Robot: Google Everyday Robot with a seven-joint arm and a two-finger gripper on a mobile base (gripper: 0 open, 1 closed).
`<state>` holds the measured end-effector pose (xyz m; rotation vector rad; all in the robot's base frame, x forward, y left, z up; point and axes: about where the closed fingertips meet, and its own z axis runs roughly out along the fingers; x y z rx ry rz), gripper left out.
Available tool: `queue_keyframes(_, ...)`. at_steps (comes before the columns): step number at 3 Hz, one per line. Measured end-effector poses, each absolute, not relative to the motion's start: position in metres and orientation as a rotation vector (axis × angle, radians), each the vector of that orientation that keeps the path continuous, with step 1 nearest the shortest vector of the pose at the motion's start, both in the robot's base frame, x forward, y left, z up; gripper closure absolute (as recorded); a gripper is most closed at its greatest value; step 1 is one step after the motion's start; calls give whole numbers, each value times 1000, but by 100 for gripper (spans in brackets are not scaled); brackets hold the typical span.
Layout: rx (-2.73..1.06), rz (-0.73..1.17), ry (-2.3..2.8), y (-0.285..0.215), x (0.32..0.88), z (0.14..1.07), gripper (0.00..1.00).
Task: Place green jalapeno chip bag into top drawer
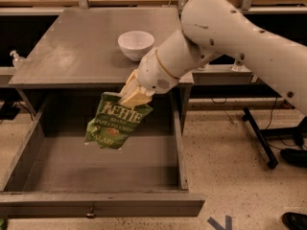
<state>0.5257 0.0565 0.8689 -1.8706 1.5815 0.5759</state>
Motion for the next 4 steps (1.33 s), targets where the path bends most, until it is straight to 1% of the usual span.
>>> queue_keyframes(1, -1872, 594, 1679, 55, 528, 844, 62)
queue_keyframes(3, -1866, 603, 1705, 57, 527, 839, 13)
queue_keyframes(4, -1870, 605, 1704, 58, 527, 839, 0)
